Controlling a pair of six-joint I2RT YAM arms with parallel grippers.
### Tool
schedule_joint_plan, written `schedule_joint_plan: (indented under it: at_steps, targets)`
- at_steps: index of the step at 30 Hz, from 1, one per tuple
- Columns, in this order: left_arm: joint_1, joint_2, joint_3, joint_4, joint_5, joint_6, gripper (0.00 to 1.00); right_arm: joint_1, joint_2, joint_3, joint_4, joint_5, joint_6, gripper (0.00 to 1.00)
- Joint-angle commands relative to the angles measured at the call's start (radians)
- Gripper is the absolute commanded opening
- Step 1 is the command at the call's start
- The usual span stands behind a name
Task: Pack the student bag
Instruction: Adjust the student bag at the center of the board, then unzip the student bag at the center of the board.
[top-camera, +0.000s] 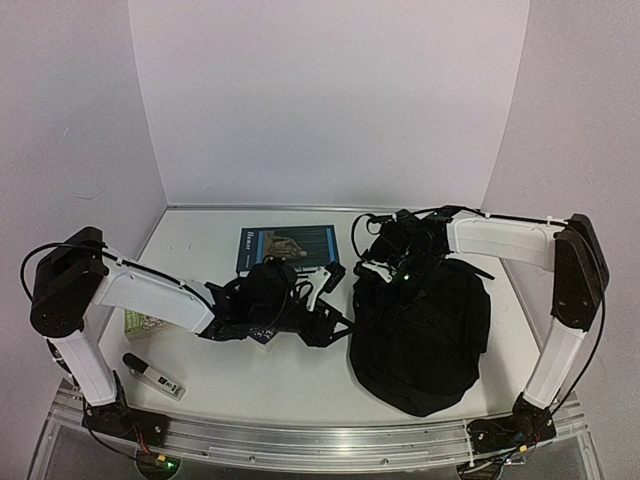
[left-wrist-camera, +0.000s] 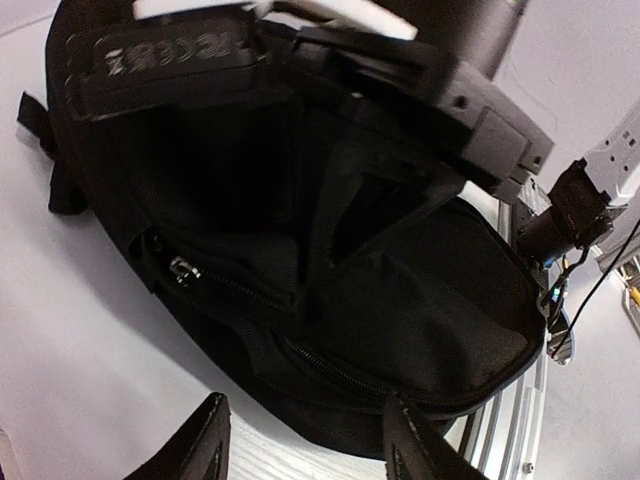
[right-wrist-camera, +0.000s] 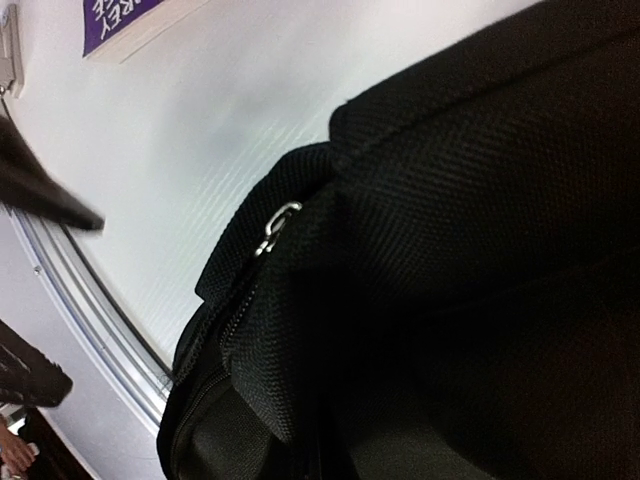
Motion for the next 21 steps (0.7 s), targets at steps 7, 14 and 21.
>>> schedule_joint_plan:
  at_steps: [7,14,21]
  targets:
    - [-0.053,0.007,0.027,0.058,-0.063,0.151,0.39,-0.022,0.038,0.06,0.012,-0.151,0.047,0.0]
    - [-0.064,0.049,0.084,-0.005,-0.179,0.178,0.44,-0.022,0.039,0.057,0.012,-0.174,0.051,0.0]
    - [-0.065,0.09,0.131,-0.02,-0.221,0.184,0.43,-0.022,0.036,0.053,0.011,-0.187,0.049,0.0]
